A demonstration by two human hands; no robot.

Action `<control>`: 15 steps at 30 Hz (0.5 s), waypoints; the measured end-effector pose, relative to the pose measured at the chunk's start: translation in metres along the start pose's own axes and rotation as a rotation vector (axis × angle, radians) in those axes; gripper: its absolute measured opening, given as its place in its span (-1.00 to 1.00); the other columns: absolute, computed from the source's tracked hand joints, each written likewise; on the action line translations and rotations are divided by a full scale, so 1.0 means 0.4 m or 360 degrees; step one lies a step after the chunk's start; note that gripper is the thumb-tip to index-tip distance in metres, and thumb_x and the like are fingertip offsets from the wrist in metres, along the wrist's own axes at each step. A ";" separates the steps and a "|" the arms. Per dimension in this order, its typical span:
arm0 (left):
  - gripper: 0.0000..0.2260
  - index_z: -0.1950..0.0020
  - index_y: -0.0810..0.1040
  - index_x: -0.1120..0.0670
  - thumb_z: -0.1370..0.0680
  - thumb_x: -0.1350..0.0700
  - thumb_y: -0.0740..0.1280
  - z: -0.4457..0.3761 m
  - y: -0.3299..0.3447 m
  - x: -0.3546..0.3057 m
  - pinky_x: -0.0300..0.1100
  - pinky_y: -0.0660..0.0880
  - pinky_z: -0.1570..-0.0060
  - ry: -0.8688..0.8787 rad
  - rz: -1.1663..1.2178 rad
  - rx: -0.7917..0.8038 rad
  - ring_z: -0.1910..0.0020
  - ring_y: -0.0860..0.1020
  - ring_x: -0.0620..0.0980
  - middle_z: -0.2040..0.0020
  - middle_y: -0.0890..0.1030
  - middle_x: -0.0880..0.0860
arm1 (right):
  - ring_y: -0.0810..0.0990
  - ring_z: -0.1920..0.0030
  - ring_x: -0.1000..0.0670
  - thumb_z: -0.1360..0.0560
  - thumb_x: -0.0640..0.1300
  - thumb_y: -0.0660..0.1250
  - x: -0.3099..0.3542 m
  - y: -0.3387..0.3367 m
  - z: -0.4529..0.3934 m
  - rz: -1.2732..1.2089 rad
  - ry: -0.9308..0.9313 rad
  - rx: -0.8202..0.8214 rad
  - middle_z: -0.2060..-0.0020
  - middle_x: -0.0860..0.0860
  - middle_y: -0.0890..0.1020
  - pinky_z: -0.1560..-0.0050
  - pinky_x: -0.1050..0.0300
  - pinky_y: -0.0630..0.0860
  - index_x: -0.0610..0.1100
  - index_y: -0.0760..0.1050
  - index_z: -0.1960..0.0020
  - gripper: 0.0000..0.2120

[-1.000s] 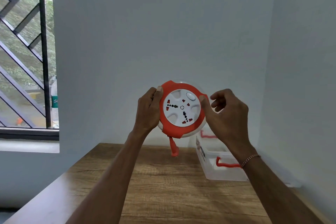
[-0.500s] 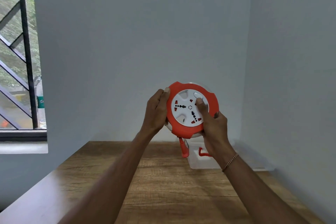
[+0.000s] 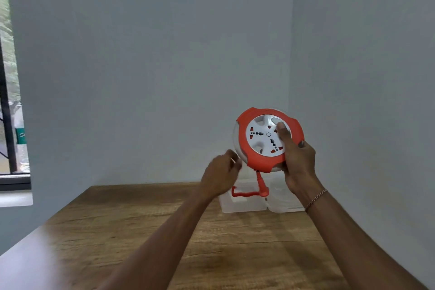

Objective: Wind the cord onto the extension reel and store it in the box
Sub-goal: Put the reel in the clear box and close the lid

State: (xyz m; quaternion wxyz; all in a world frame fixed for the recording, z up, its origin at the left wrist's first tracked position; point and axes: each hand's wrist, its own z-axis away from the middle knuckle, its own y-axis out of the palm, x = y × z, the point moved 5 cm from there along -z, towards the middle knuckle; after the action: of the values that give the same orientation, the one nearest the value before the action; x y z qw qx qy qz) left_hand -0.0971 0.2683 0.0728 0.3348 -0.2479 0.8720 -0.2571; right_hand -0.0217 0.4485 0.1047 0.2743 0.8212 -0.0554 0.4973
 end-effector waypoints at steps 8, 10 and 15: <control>-0.54 -0.34 0.44 -0.02 -0.59 -0.26 0.09 0.047 0.148 -0.030 0.11 0.36 -0.27 0.0174 -0.0795 0.0330 -0.13 0.58 0.06 -0.17 0.64 0.03 | 0.71 0.19 -0.05 -0.24 0.33 0.47 0.004 -0.074 -0.002 0.0024 0.0063 -0.0047 0.10 -0.01 0.71 0.26 -0.03 0.63 -0.03 0.55 -0.12 -0.40; -0.56 -0.29 0.48 -0.02 -0.60 -0.25 0.07 0.052 0.140 -0.030 0.11 0.36 -0.27 0.0165 -0.0778 0.0302 -0.08 0.60 0.04 -0.08 0.67 0.02 | 0.71 0.19 -0.05 -0.24 0.33 0.47 0.002 -0.087 0.002 0.0026 0.0072 -0.0050 0.12 0.00 0.71 0.28 -0.01 0.62 -0.02 0.56 -0.10 -0.42; -0.57 -0.08 0.56 -0.01 -0.63 -0.23 0.01 0.071 0.083 -0.010 0.10 0.33 -0.24 0.0116 -0.0623 0.0247 0.08 0.62 -0.02 0.12 0.68 -0.02 | 0.71 0.20 -0.05 -0.26 0.30 0.48 -0.002 -0.083 0.014 -0.0002 0.0103 -0.0029 0.15 0.01 0.72 0.29 0.03 0.60 -0.05 0.57 -0.07 -0.46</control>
State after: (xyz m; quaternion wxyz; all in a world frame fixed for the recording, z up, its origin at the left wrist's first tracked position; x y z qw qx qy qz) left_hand -0.0830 0.2874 0.0360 0.2647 -0.3764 0.7964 -0.3923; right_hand -0.0057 0.4734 0.0891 0.2837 0.8021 -0.0505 0.5231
